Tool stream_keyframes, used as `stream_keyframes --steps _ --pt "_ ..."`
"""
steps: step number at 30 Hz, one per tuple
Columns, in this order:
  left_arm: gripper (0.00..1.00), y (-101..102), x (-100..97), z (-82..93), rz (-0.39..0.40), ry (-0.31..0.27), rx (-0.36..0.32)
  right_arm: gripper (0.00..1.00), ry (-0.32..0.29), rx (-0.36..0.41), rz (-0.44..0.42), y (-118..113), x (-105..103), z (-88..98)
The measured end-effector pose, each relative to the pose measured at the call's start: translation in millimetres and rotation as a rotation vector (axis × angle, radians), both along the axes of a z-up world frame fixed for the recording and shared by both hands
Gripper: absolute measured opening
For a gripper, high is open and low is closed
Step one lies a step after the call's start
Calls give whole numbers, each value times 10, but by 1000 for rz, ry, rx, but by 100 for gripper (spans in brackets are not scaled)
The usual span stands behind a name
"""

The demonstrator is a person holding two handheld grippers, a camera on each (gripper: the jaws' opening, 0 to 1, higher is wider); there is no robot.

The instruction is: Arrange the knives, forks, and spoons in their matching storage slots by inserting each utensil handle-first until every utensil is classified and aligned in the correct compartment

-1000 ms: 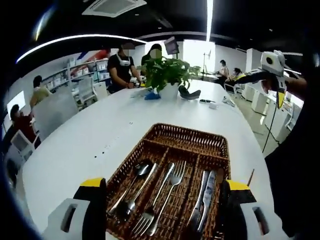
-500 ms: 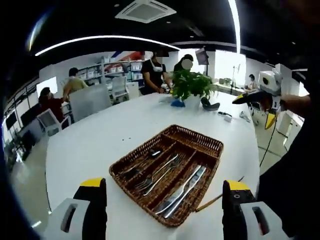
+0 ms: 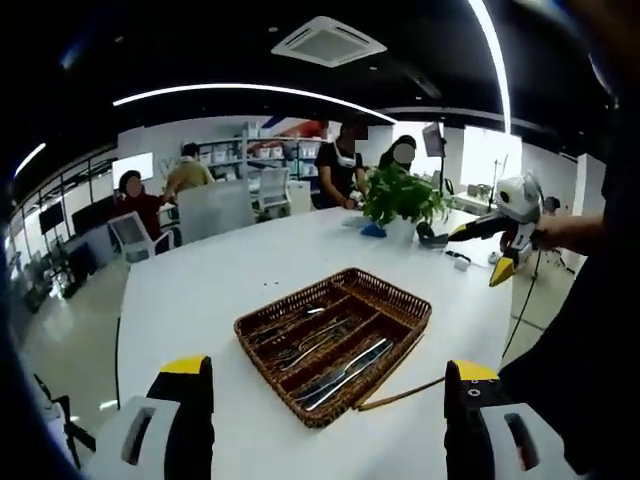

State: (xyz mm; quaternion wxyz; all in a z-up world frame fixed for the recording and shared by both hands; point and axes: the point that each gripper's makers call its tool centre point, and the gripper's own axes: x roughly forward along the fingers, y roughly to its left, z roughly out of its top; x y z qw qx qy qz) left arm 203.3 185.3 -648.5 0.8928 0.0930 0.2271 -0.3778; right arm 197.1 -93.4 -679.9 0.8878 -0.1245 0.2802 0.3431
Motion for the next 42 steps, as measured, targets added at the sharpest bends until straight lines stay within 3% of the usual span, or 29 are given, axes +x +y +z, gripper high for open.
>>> stream_keyframes --steps 4,7,9,19,24,27,42 --pt "100 46 14 20 5 -10 -2 99 2 -8 5 0 0 -21" --pt "100 21 19 103 2 -49 -21 99 7 -10 12 2 2 -24" --pt "100 32 20 75 2 -32 -2 99 8 -13 12 -7 9 -21" --pt "100 117 92 243 8 -70 -13 99 7 -10 -3 -17 -46 -74" --pt "100 132 20 183 -29 -48 5 99 20 -9 -13 -21 -100 -112" --pt "100 123 -43 100 -49 -31 64 99 23 -21 -13 -24 -133 -142" --pt "100 69 -187 -80 -43 26 22 99 3 -23 22 62 -170 -308"
